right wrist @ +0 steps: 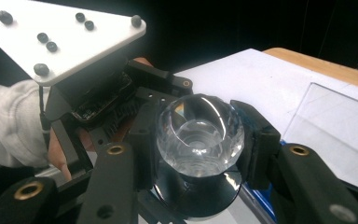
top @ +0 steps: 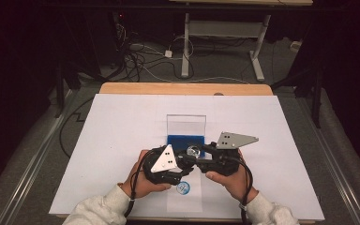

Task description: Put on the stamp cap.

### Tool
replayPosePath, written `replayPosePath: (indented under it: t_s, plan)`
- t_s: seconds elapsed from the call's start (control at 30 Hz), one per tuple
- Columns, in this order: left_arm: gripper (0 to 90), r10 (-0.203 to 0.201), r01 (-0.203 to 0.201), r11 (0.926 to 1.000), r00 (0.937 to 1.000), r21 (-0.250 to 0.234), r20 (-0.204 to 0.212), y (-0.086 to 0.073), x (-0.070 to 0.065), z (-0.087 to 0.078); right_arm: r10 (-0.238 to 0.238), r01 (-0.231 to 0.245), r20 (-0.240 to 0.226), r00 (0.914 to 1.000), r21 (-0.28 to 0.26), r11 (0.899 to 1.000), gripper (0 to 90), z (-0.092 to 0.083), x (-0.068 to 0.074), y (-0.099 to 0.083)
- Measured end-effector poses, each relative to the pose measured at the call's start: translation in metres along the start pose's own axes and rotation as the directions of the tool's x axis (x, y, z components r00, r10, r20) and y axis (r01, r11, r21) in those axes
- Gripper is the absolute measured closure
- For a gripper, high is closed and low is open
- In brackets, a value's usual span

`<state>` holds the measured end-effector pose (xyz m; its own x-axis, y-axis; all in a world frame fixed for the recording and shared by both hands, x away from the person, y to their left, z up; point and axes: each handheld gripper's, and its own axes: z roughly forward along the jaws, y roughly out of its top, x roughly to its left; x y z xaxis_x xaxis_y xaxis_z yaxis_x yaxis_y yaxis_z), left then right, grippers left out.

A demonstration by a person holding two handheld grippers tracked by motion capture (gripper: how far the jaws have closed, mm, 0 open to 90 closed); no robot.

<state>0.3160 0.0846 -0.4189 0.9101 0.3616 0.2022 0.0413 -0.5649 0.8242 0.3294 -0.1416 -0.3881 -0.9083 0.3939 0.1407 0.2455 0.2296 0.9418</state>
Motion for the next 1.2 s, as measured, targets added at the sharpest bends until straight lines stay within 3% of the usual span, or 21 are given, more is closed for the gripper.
replayPosePath:
  t_s: [0.17, 0.23, 0.53, 0.73, 0.9, 1.03, 1.13, 1.17, 1.2]
  plan:
    - [36.4, 0.014, -0.013, 0.9997, 0.9999, 0.019, -0.01, -0.0004, -0.0006, 0.0009, 0.005, -0.005, 0.004, 1.0, 0.002, 1.0, 56.6, 0.0024, -0.0006, -0.0028]
    - [36.3, -0.003, 0.003, 1.0, 1.0, 0.008, 0.003, -0.0009, -0.0006, 0.001, 0.005, -0.005, 0.004, 1.0, -0.002, 1.0, 56.6, 0.0032, -0.0011, -0.0031]
    - [36.0, -0.006, 0.006, 0.9999, 1.0, 0.01, 0.007, -0.0002, -0.001, 0.0019, 0.007, -0.007, 0.017, 0.9998, -0.02, 1.0, 56.6, 0.0049, 0.0007, -0.0044]
    - [35.9, -0.032, 0.033, 0.9992, 0.9987, -0.023, 0.039, -0.0037, 0.0009, 0.0038, 0.048, -0.048, 0.003, 0.9989, -0.009, 0.999, 56.5, 0.0036, -0.0028, -0.0036]
    - [35.8, -0.044, 0.047, 0.9976, 0.9975, -0.05, 0.054, -0.0039, 0.0004, 0.0035, 0.028, -0.028, -0.001, 0.9996, -0.008, 1.0, 56.5, 0.0015, -0.0008, -0.0013]
    - [35.8, -0.079, 0.085, 0.9941, 0.9928, -0.067, 0.09, -0.0047, 0.0015, 0.0046, 0.028, -0.029, -0.013, 0.9995, -0.019, 0.999, 56.5, 0.0005, -0.0009, -0.0017]
    - [35.8, -0.121, 0.132, 0.9883, 0.9848, -0.077, 0.124, -0.006, 0.003, 0.0055, 0.031, -0.032, -0.026, 0.9992, -0.028, 0.999, 56.5, -0.0005, -0.0021, -0.0024]
    - [35.8, -0.147, 0.16, 0.9835, 0.9786, -0.085, 0.144, -0.0064, 0.0041, 0.0056, 0.03, -0.031, -0.031, 0.9991, -0.032, 0.999, 56.6, -0.0008, -0.0027, -0.0025]
    - [35.8, -0.147, 0.16, 0.9835, 0.9786, -0.085, 0.144, -0.0064, 0.0041, 0.0056, 0.035, -0.037, -0.036, 0.9987, -0.04, 0.999, 56.6, -0.0014, -0.0034, -0.0028]
